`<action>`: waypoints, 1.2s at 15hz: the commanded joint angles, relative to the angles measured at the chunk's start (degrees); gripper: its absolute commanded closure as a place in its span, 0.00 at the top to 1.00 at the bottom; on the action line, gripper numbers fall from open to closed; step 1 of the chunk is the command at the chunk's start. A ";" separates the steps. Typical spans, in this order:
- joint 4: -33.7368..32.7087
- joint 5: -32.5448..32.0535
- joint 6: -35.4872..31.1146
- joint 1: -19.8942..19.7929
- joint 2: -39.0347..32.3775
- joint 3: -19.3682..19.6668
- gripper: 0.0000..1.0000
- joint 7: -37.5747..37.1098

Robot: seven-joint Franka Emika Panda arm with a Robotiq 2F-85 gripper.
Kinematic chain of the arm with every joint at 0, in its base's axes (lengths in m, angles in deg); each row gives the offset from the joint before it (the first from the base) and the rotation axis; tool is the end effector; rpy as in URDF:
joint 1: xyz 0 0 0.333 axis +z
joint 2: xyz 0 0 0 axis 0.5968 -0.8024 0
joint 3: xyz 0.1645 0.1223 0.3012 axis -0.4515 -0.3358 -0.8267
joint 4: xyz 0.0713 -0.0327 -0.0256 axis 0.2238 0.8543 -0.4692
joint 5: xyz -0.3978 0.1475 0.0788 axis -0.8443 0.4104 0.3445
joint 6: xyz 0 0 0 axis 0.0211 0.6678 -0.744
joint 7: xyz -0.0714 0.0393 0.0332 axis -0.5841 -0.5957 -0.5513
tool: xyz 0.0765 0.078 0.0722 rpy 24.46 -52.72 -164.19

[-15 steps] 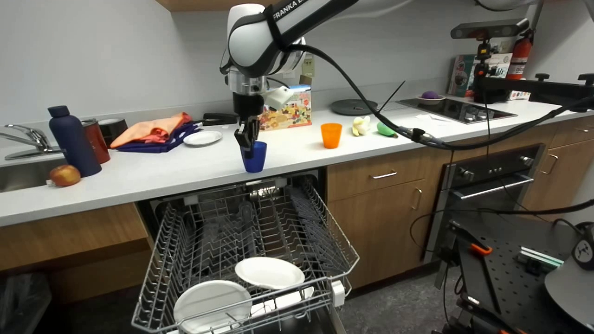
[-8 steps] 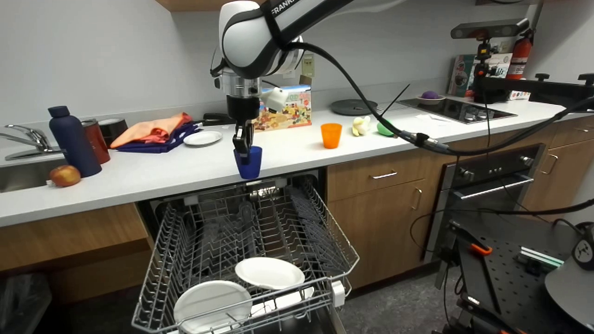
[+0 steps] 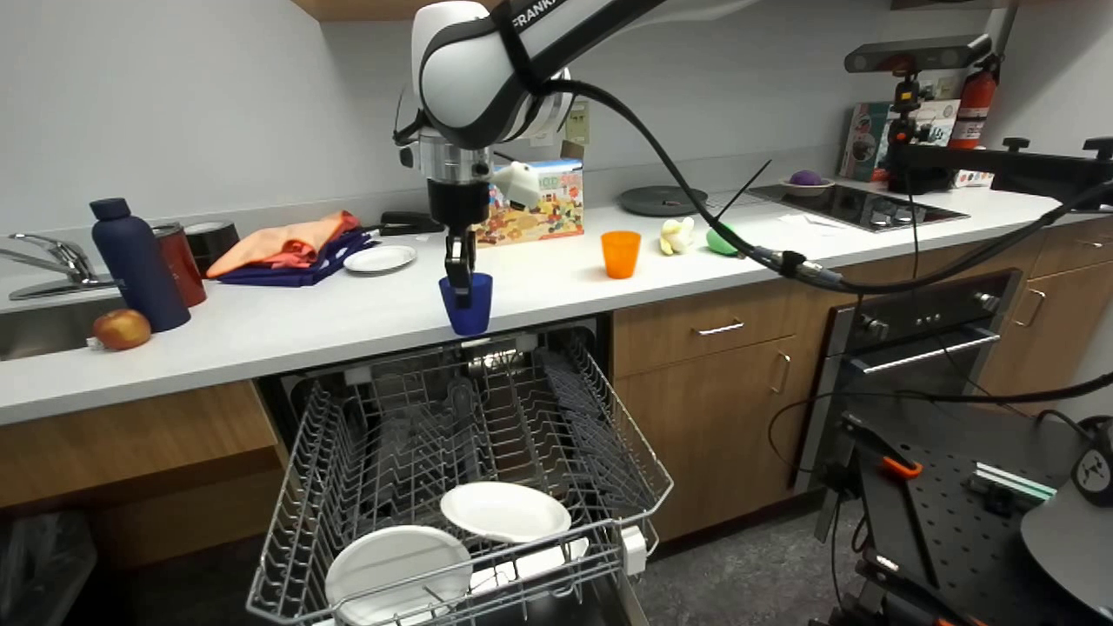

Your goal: Put the cup in the dishwasher

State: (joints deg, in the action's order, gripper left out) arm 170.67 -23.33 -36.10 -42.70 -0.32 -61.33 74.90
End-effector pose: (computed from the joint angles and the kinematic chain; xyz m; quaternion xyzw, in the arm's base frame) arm 0.7870 -0.0300 0.3419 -0.9701 -0.2378 -0.0486 0.0042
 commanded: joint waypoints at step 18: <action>0.70 0.15 -2.49 -0.15 0.06 -0.21 0.53 1.84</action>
State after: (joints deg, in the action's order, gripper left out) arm 171.51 -23.30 -38.65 -42.70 -0.28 -61.33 76.48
